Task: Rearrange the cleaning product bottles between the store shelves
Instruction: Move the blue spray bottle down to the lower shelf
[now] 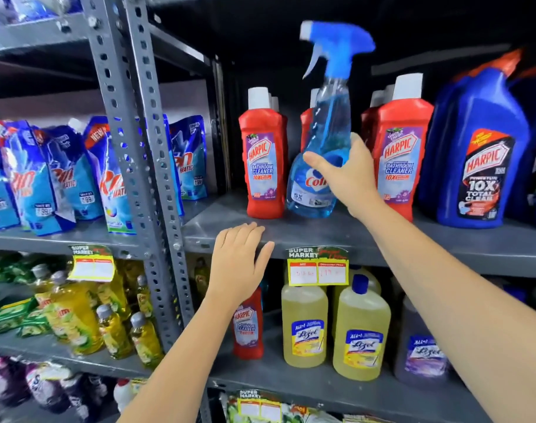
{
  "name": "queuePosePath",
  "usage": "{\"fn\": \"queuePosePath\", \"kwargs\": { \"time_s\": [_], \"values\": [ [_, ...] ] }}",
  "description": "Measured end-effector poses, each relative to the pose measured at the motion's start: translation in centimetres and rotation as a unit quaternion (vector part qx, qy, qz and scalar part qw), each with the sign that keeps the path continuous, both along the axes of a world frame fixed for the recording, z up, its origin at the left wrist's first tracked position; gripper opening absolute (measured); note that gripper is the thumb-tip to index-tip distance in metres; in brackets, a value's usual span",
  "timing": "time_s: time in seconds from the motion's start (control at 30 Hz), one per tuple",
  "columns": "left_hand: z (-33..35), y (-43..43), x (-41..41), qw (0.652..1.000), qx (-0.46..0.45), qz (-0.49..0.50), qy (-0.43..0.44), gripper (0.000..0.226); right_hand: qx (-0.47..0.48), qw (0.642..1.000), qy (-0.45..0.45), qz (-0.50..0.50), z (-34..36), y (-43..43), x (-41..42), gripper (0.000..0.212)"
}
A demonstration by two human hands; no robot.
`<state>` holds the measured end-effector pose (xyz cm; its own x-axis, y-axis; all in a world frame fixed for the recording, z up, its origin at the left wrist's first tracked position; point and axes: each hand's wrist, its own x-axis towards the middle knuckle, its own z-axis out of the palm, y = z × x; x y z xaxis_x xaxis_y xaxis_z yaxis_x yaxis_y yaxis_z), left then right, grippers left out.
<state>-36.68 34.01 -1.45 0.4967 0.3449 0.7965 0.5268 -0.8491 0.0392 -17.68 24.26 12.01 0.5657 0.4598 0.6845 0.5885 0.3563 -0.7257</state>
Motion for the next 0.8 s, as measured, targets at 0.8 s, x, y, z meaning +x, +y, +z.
{"fn": "queuePosePath", "kwargs": {
  "time_s": [0.8],
  "values": [
    [-29.4, 0.2, -7.4, 0.894, -0.240, -0.034, 0.377, 0.065, -0.296, 0.949, 0.002, 0.110, -26.2, -3.6, -10.3, 0.058]
  ]
}}
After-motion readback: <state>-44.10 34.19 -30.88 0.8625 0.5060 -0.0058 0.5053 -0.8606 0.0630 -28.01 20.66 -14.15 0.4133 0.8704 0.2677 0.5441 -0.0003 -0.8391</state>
